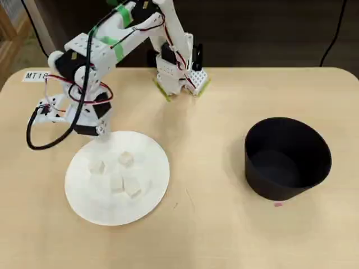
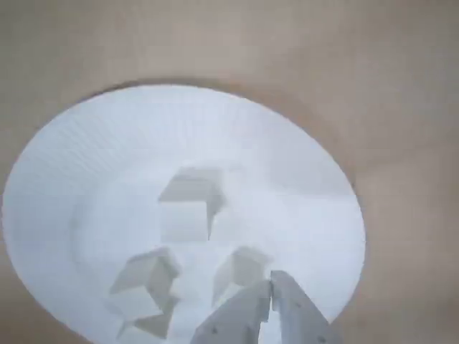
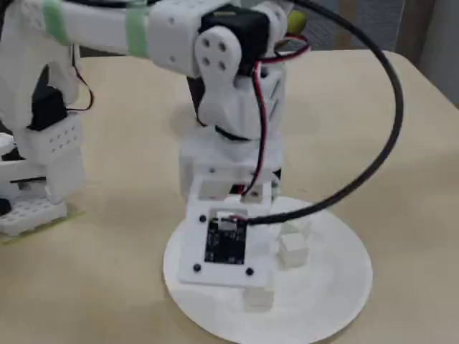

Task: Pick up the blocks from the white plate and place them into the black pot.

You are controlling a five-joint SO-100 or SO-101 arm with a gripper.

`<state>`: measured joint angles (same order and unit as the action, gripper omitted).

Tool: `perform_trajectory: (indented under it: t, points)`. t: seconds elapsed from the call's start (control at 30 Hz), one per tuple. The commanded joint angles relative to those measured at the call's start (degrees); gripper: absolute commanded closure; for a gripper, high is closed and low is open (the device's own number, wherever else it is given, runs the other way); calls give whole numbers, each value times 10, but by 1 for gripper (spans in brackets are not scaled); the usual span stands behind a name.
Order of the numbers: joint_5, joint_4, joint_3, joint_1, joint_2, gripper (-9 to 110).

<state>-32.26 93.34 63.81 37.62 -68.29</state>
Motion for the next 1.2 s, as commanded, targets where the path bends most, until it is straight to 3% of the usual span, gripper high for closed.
perform_trajectory:
  t: [0.0,0.13,0.33,0.63,1.17]
  points:
    - [-6,4,-54,10,23,104]
    - [-1,4,-98,8,55,103]
    - [5,6,-99,0,58,79]
    - [8,10,-97,-11,78,66]
    - [35,10,-101,-16,119,65]
